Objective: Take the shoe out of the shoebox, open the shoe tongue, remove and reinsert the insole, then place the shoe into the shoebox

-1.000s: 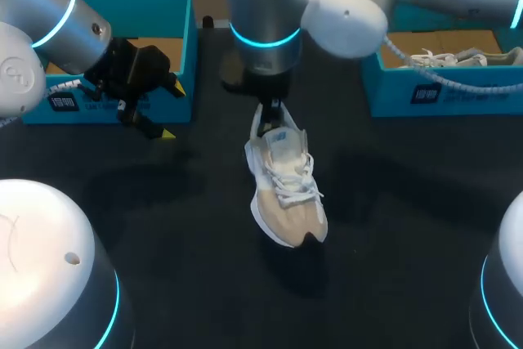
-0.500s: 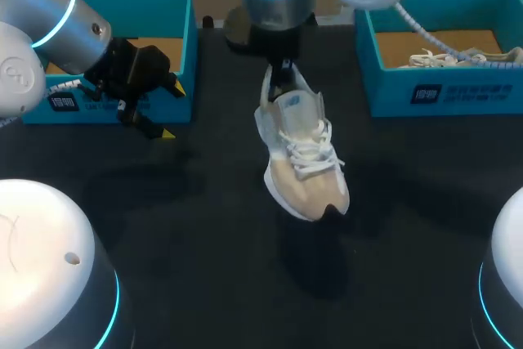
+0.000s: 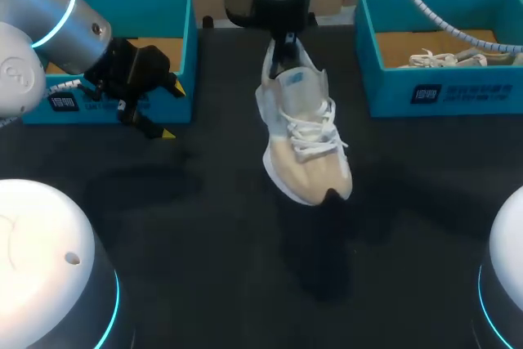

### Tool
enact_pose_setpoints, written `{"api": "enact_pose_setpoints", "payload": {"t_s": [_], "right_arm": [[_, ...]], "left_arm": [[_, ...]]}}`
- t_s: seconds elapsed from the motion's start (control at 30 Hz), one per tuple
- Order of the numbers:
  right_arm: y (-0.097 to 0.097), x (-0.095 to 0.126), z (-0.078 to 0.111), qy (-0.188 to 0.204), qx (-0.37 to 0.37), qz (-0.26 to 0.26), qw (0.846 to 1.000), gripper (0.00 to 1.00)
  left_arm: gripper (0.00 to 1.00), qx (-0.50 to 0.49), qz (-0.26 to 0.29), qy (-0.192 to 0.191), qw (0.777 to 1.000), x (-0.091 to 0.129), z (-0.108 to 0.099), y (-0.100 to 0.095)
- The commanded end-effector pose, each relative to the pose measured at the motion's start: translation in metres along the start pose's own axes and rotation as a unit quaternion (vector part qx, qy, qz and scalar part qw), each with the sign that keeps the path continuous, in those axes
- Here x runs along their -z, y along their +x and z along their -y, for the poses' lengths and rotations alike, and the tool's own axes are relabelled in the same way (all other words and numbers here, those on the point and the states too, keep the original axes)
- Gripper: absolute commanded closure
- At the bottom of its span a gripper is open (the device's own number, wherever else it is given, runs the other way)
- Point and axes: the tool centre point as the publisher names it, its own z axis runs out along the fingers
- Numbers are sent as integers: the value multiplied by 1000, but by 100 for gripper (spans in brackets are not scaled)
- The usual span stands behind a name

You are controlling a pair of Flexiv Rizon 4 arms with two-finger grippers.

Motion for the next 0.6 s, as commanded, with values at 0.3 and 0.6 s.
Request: {"api": "enact_pose_setpoints", "payload": {"t_s": [0.3, 0.6], "right_arm": [[-1, 0, 1, -1, 1, -1, 1000, 100], [-41, -13, 24, -2, -9, -6, 1000, 100]], "left_arm": [[0, 0, 0, -1, 1000, 0, 0, 1], [0, 0, 0, -1, 1000, 0, 0, 1]]}}
